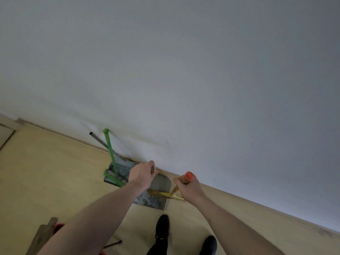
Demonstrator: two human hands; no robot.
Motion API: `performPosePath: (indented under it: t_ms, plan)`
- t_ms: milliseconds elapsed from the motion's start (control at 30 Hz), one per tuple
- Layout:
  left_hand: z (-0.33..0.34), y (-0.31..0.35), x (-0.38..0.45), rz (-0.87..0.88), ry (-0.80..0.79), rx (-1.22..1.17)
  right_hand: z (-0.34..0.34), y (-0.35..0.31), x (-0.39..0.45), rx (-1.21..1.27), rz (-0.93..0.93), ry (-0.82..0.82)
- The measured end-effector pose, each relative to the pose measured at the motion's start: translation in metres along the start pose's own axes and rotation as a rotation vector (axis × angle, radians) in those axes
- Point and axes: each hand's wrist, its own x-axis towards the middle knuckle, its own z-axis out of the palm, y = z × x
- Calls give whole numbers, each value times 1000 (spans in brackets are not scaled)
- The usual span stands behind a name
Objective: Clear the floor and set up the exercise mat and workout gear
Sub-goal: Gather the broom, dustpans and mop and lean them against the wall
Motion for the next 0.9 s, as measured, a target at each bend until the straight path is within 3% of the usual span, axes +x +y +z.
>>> performPosePath:
  t_ms: [333,900]
  plan:
    - [-3,-8,21,8,-63,-29,4,-17,19,164,159,10]
    - [-19,-67,6,-31,-203,28,56,-76,28,58,98,-32]
